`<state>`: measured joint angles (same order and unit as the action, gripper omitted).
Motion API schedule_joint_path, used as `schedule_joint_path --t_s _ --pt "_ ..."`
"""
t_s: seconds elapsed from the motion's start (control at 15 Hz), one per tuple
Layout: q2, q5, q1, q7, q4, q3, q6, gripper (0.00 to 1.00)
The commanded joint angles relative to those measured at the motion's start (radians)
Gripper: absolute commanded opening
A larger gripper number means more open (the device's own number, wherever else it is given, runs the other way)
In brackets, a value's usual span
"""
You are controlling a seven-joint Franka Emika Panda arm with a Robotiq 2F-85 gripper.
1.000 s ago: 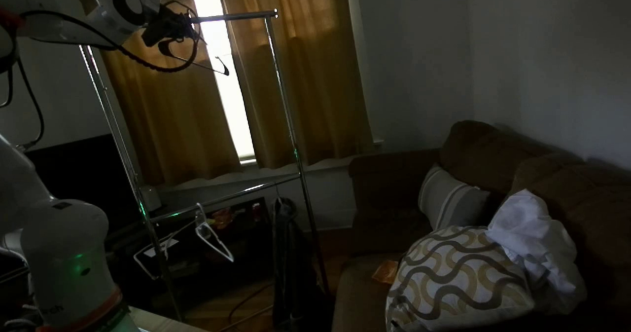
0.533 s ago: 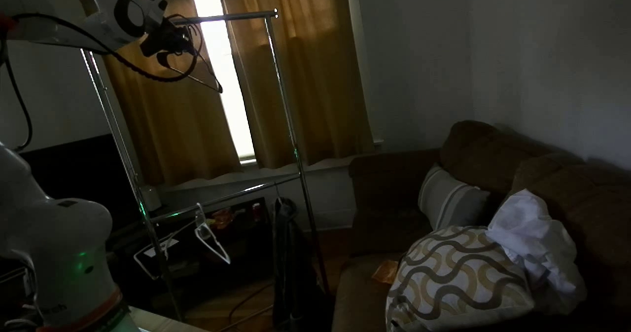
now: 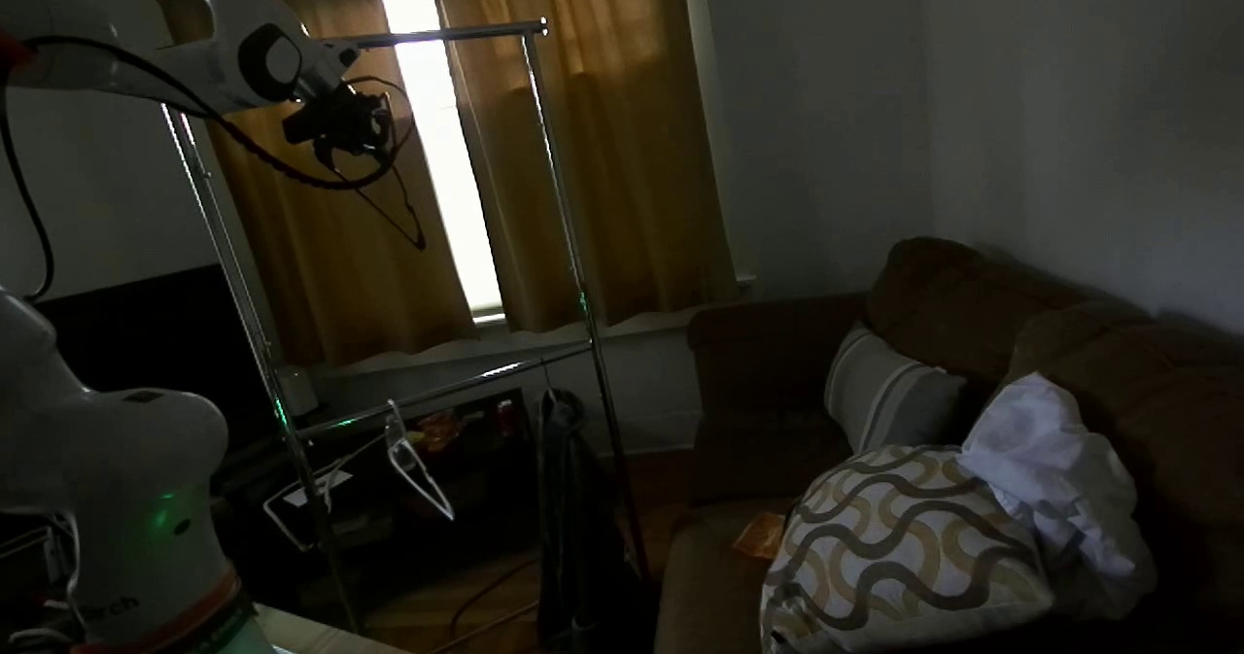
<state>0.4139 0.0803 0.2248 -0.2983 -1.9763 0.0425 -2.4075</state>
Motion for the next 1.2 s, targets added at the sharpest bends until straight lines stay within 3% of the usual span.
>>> schedule_joint_path --t_s 0.0,0.33,0.4,0.47,1.13 --pt "0.043 0.07 0.04 -0.12 -0.059 -0.043 0.077 0.02" --pt "0.04 0.084 0.059 -0.303 -0.076 -0.074 0.17 0.02" --pt "0.035 0.051 0.043 -0.307 -0.065 -0.067 0.205 0.02" --pt "0.01 0.061 0.032 -0.259 -0.044 -0.049 0.16 0.08" --pt "-0.04 0.028 0.01 -0.299 -0.047 -0.05 0.242 0.02"
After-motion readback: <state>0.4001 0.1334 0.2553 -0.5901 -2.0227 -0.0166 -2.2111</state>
